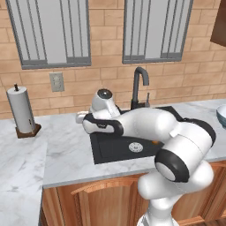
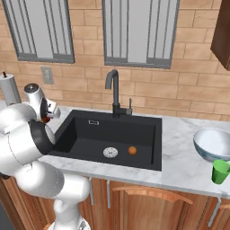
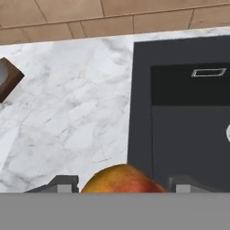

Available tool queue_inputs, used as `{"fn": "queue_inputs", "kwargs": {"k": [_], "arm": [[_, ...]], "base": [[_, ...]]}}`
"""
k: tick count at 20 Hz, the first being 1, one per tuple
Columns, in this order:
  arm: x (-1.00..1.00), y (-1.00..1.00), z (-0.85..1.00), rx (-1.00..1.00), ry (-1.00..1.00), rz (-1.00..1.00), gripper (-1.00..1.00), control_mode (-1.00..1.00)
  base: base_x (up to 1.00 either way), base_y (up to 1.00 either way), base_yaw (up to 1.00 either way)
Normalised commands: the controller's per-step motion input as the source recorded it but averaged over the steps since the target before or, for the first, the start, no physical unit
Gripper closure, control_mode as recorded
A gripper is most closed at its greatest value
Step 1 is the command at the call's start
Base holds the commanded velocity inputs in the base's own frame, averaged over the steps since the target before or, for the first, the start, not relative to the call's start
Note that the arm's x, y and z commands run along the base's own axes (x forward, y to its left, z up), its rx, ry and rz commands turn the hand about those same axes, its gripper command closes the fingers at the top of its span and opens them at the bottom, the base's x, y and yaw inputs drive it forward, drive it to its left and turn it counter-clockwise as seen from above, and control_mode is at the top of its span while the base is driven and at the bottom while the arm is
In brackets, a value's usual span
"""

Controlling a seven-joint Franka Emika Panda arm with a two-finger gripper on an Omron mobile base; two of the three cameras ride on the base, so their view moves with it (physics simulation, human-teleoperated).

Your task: Remove the mango and tangerine from the sink. Then move the bowl and cup from the counter to the sink for washing.

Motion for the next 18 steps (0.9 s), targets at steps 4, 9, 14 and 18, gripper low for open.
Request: {"fn": "queue_inputs", "kwargs": {"k": [4,9,14,18], "arm": [[0.00,0.37,-0.02,0.01,-0.01,0.08,1.00,-1.00],[0.00,0.30,-0.07,0.01,0.03,0.06,1.00,-1.00],[0.00,0.26,-0.16,0.00,0.02,0.03,1.00,-1.00],[-0.01,0.24,-0.20,0.00,0.00,0.00,1.00,-1.00]], "base": [[0.00,0.00,0.00],[0.00,0.00,0.00],[0.00,0.00,0.00],[0.00,0.00,0.00]]}}
